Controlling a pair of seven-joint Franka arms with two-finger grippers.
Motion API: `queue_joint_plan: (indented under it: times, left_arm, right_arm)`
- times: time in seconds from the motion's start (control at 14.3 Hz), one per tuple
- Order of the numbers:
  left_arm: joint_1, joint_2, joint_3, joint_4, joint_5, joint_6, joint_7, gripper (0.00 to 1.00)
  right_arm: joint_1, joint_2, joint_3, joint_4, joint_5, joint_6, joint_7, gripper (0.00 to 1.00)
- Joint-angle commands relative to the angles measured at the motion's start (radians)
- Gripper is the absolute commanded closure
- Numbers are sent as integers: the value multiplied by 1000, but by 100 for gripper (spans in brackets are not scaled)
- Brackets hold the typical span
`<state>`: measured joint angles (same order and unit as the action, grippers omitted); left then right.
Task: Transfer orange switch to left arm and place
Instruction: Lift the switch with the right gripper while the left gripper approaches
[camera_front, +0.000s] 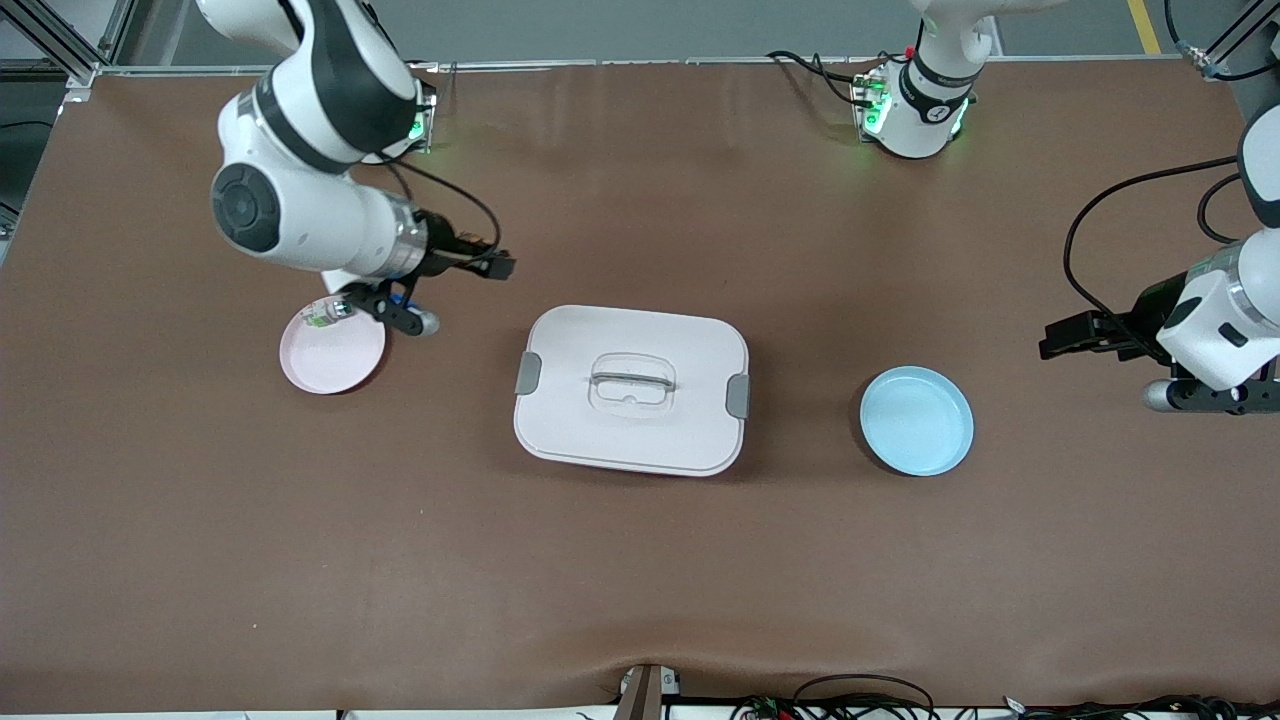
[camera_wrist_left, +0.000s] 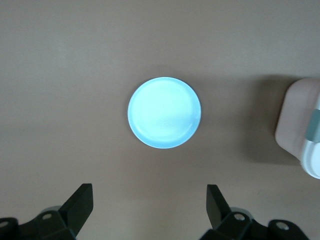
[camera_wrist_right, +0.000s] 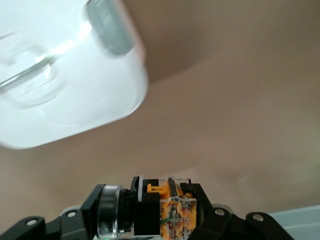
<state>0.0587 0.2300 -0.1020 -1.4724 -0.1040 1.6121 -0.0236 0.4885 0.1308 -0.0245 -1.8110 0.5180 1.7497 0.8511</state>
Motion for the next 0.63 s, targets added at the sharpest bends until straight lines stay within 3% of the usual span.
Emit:
queue_joint_plan:
  times: [0.0,0.21,0.56]
  left_arm:
    - [12,-35,2,-3,-161,-30,-6,0]
    - [3,-57,-10,-5,-285,-31,-134,0]
    - [4,-101,-143,-13,-345,-55,-321,0]
  right_arm:
    - [70,97,-14,155,100,11,165,90]
    - [119,161,-14,240,207,108,288,90]
    - [177,210,-15,263,307,261,376,89]
